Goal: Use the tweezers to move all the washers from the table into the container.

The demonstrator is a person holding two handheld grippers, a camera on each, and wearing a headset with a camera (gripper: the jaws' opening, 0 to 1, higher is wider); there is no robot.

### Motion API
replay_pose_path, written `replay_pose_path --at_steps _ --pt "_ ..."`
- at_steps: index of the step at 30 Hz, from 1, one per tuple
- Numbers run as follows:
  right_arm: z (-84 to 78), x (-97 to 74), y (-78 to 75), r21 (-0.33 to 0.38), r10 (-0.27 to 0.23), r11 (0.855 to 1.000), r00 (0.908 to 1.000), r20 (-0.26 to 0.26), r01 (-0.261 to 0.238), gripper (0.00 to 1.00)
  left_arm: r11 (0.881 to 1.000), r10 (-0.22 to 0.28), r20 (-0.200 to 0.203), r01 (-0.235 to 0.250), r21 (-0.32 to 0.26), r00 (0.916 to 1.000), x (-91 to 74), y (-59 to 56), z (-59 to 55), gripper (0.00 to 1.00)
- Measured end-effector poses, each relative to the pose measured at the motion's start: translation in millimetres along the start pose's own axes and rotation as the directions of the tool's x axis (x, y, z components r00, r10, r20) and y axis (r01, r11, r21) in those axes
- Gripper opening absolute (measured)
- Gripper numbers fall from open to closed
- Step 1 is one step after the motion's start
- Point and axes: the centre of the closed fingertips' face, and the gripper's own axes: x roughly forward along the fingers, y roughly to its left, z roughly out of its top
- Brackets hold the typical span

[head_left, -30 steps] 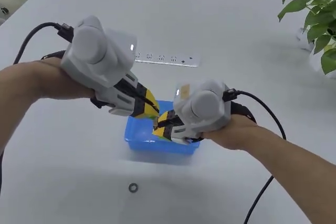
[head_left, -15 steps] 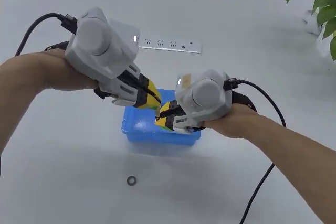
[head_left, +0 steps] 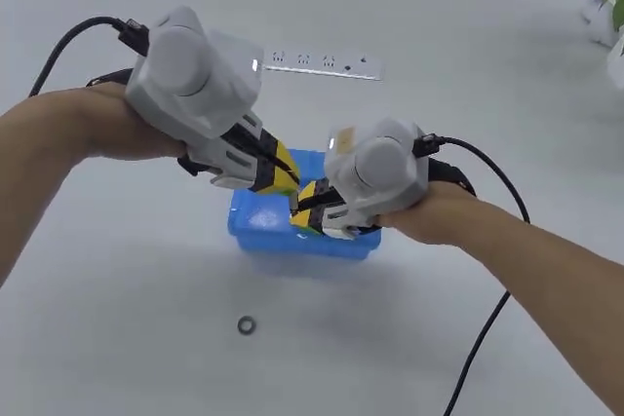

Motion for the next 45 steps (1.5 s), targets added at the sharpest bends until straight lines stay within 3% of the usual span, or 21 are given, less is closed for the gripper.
replay_pose_path --at_steps 20,37,45 --pt "-1.1 0.2 -0.1 -0.010 0.006 1.000 0.9999 -0.009 -0.006 0.11 1.000 0.001 0.001 -0.001 -0.003 1.0000 -1.0 0.2 -1.5 0.06" --pt "18.5 -25.5 1.4 -0.034 -0.053 0.998 0.9985 0.015 0.054 0.11 0.999 0.022 0.003 -0.022 0.035 0.9998 -19.9 -7.5 23.2 0.06" --pt "30.8 -36.4 9.6 -0.047 -0.070 0.996 0.9972 0.025 0.071 0.11 0.998 0.030 0.000 -0.030 0.051 0.9996 -33.3 -17.4 33.5 0.06"
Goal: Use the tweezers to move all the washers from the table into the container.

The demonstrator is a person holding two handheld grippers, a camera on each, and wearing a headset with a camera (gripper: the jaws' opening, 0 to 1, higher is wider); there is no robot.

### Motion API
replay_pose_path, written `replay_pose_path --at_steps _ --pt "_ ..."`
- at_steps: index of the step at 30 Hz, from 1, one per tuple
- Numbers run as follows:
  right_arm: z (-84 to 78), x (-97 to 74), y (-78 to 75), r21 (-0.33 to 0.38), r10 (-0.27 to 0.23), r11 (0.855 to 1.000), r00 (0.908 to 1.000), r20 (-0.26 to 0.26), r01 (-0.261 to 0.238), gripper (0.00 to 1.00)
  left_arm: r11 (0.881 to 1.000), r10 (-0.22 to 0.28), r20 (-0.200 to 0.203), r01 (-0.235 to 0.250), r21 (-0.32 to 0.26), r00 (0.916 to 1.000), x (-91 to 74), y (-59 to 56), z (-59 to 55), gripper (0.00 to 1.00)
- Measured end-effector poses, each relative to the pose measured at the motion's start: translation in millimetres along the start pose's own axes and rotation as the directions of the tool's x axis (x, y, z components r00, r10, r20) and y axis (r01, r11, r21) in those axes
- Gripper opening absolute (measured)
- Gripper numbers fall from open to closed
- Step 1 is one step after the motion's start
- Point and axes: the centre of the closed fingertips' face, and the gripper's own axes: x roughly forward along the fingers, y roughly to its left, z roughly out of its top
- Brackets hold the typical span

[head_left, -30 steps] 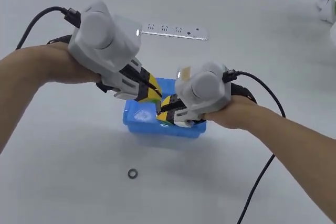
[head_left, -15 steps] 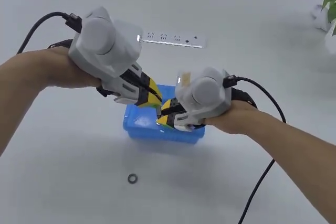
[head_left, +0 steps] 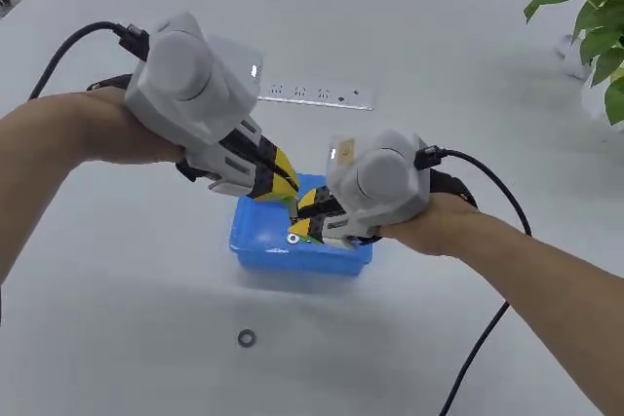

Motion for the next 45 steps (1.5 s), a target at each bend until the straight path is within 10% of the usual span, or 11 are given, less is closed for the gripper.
replay_pose_path --at_steps 18,45 --pt "13.6 -6.5 46.2 -0.012 0.015 1.000 0.9999 0.006 -0.015 0.11 1.000 -0.011 -0.015 0.011 0.009 0.9998 -13.2 -45.6 2.1 0.06" --pt "5.7 20.8 105.1 0.017 0.095 0.995 0.9953 0.017 -0.095 0.11 0.998 -0.053 -0.046 0.051 -0.038 0.9976 -4.3 -97.4 -31.1 0.05"
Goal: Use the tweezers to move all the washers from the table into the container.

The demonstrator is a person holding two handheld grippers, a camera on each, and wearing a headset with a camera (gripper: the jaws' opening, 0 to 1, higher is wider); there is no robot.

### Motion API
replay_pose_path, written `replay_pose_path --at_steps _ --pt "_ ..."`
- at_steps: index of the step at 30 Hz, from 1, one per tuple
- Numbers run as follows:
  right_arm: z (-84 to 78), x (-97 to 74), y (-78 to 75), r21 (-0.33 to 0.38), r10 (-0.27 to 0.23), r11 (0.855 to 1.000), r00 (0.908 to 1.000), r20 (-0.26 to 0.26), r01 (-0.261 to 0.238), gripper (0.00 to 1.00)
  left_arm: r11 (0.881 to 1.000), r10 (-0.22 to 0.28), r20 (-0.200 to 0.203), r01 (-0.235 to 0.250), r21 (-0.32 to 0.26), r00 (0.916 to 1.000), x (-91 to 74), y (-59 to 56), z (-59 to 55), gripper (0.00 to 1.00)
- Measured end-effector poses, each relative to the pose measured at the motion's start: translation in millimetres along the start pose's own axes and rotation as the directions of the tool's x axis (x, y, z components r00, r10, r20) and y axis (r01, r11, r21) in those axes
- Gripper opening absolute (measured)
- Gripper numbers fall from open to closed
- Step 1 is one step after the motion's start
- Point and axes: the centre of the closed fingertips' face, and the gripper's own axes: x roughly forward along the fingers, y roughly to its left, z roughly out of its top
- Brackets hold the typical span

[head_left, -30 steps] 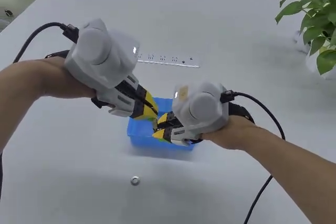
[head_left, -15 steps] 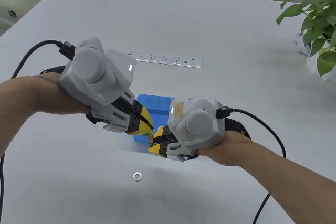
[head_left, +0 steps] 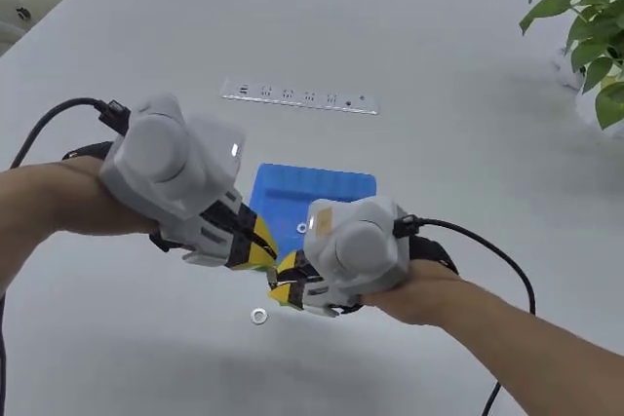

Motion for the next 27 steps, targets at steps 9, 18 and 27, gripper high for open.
replay_pose_path --at_steps 9,18,27 --pt "0.2 11.5 12.0 -0.002 0.029 1.000 0.9996 0.007 -0.029 0.11 1.000 -0.008 -0.010 0.008 -0.022 0.9999 0.6 -7.5 -12.0 0.05" --pt "-0.4 22.5 18.6 0.001 0.057 0.998 0.9983 0.014 -0.057 0.12 0.998 -0.009 -0.015 0.008 -0.055 0.9998 1.4 -11.3 -24.9 0.05" --pt "-5.8 26.8 21.1 0.009 0.071 0.997 0.9974 0.010 -0.071 0.13 0.998 -0.017 -0.019 0.016 -0.066 0.9997 6.5 -13.9 -30.1 0.06"
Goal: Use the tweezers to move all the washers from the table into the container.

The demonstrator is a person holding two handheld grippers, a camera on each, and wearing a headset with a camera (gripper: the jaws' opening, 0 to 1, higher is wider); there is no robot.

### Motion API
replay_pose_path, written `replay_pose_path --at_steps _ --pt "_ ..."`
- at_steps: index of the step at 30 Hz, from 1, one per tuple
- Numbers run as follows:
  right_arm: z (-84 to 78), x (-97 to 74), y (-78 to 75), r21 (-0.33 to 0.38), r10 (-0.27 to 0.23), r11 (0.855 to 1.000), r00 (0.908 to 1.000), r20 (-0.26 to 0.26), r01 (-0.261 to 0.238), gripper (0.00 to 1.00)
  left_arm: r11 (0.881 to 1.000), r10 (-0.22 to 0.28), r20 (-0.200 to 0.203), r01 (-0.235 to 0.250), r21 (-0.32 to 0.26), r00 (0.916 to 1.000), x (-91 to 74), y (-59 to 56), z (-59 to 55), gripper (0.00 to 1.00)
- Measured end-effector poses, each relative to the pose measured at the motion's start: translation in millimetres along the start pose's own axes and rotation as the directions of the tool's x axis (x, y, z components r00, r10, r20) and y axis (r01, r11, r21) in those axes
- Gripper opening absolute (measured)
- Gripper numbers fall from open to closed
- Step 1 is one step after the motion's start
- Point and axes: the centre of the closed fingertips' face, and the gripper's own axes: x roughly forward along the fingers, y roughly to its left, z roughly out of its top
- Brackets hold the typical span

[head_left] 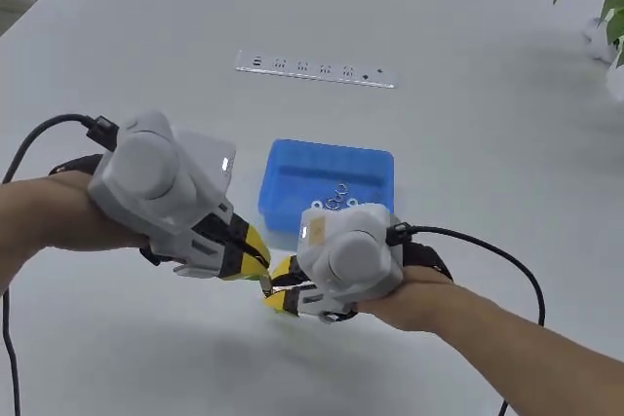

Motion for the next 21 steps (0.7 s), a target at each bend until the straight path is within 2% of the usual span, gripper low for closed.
replay_pose_path --at_steps 21 --pt "-3.5 0.7 -3.1 -0.004 0.002 1.000 1.0000 -0.006 -0.002 0.13 1.000 0.013 0.005 -0.013 -0.004 0.9999 0.8 1.9 1.1 0.06"
